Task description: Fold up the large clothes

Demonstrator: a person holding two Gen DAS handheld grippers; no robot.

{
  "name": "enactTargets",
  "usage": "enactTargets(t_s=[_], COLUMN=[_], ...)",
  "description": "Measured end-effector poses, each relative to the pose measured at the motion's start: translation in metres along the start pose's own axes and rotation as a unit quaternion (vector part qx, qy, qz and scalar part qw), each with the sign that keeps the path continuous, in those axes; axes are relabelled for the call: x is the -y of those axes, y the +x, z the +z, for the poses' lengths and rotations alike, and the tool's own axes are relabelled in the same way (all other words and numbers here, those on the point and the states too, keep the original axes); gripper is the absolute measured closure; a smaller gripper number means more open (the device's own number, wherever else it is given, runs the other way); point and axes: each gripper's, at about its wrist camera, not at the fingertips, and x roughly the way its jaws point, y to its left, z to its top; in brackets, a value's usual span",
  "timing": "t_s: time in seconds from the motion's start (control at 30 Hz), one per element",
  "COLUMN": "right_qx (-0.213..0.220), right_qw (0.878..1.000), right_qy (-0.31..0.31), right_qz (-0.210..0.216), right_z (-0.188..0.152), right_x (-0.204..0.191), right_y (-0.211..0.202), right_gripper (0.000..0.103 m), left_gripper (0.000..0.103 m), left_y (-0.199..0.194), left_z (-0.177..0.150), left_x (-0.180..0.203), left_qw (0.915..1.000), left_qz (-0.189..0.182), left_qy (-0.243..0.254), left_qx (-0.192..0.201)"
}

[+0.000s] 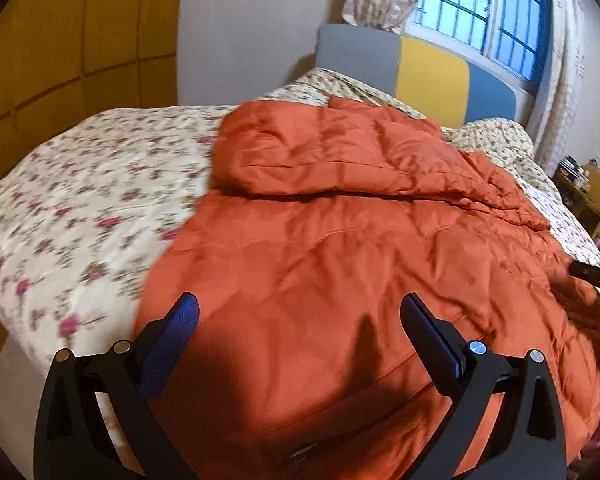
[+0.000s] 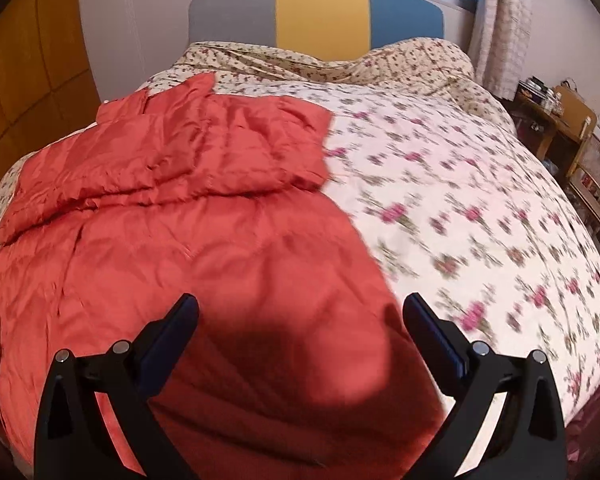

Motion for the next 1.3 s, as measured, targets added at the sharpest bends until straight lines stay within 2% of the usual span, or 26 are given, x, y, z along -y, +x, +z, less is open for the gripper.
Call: enactTargets(t_s=[0.13,0.3,0.37,0.57,0.7,0.77,0.8,0.83,0.87,0.93,1.0,1.07,1.17,1.3], right_qx=[-0.007,-0.019,-0.027,-0.055,-0.055,-0.054,-0.051,-0.049,-0.048,-0.044,-0.041,-0.033,-0.025,-0.01], right_qw=[1.0,0.998,0.997,0.99,0.989,0.99,0.989,0.989,0.989,0.988,0.986,0.984,0.979,0.969], right_qy=[0.017,0.045,0.05,0.079,0.071,0.061,0.055,0.05,0.047,0.046,0.05,0.05,0.055,0.068], right_qz=[0.001,0.037,0.054,0.099,0.113,0.119,0.126,0.129,0.13,0.139,0.153,0.168,0.196,0.239], right_z=[-0.016,-0.044,-0.057,-0.085,-0.095,-0.097,-0.098,-0.099,-0.1,-0.1,-0.1,-0.099,-0.097,-0.096], right_x=[0.028,0.061,0.07,0.083,0.08,0.075,0.072,0.069,0.069,0.068,0.068,0.07,0.076,0.085], right_y=[-0.011,-0.029,-0.035,-0.042,-0.046,-0.047,-0.049,-0.051,-0.051,-0.052,-0.053,-0.058,-0.067,-0.086], right_gripper=[0.002,0.003,0.007,0.022,0.027,0.039,0.048,0.054,0.056,0.07,0.079,0.085,0.089,0.091], left_gripper=[0.003,0.003,0.005,0.019,0.019,0.019,0.02,0.023,0.031,0.045,0.07,0.081,0.089,0.093], left_y=[-0.012,-0.024,-0.028,-0.034,-0.035,-0.035,-0.035,-0.035,-0.035,-0.037,-0.042,-0.049,-0.063,-0.083], left_z=[-0.008,-0.023,-0.031,-0.056,-0.068,-0.075,-0.077,-0.078,-0.078,-0.078,-0.077,-0.074,-0.067,-0.057], left_x=[-0.02,-0.042,-0.05,-0.058,-0.055,-0.05,-0.047,-0.044,-0.041,-0.036,-0.033,-0.032,-0.031,-0.031], left_qw=[0.9998,0.9989,0.9984,0.9966,0.994,0.9932,0.993,0.9927,0.9929,0.9926,0.9935,0.9935,0.9934,0.992], left_qz=[0.01,0.004,-0.002,-0.037,-0.071,-0.081,-0.082,-0.085,-0.085,-0.087,-0.08,-0.084,-0.095,-0.117], left_qy=[-0.014,-0.046,-0.055,-0.064,-0.061,-0.051,-0.046,-0.039,-0.033,-0.023,-0.015,-0.014,-0.014,-0.015], left_qx=[0.003,-0.006,-0.012,-0.038,-0.056,-0.067,-0.071,-0.076,-0.077,-0.081,-0.08,-0.075,-0.062,-0.044])
